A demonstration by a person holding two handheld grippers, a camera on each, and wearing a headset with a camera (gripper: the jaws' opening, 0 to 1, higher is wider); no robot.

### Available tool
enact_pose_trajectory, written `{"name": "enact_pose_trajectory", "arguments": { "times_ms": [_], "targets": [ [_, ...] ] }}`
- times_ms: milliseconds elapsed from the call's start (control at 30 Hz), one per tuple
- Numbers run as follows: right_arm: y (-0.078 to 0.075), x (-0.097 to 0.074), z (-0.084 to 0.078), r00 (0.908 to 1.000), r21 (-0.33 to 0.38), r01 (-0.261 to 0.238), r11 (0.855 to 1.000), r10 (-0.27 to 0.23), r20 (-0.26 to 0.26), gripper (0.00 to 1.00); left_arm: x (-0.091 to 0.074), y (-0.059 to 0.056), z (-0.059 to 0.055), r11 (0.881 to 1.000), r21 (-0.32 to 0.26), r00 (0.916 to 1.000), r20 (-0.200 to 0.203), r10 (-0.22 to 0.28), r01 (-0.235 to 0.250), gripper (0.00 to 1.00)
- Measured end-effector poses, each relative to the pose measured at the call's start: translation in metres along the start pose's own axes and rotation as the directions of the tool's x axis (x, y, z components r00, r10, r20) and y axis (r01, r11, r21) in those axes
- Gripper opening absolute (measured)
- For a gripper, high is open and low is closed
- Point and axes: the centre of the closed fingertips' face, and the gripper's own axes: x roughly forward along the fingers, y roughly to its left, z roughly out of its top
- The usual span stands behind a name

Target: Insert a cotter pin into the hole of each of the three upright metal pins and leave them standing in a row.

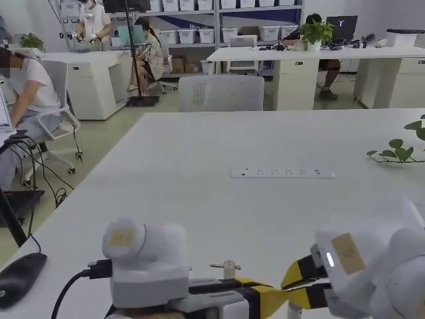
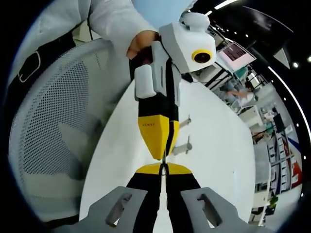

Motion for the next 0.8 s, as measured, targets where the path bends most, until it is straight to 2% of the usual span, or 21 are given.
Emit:
{"name": "enact_pose_trajectory", "arguments": {
  "times_ms": [400,667,800],
  "targets": [
    [-0.0003,0.0021,0.0023,1.0000,-0.021,-0.004,1.000,0.004,-0.004,0.03,0.0004,0.0063,-0.0043,0.999,-0.031,0.9998,-0.010,0.017,-0.018,0.01],
    [0.0001,0.0028,0.0010,0.9998,0.002,-0.015,1.000,0.015,-0.009,0.04,0.0007,0.0064,-0.0045,0.999,-0.046,0.9999,-0.006,0.010,-0.010,0.00],
    [-0.0002,0.0025,0.0012,0.9997,0.022,-0.022,1.000,0.022,-0.007,0.07,0.0007,0.0064,-0.0046,0.999,-0.031,0.9999,-0.006,0.009,-0.009,0.00]
  ]
}}
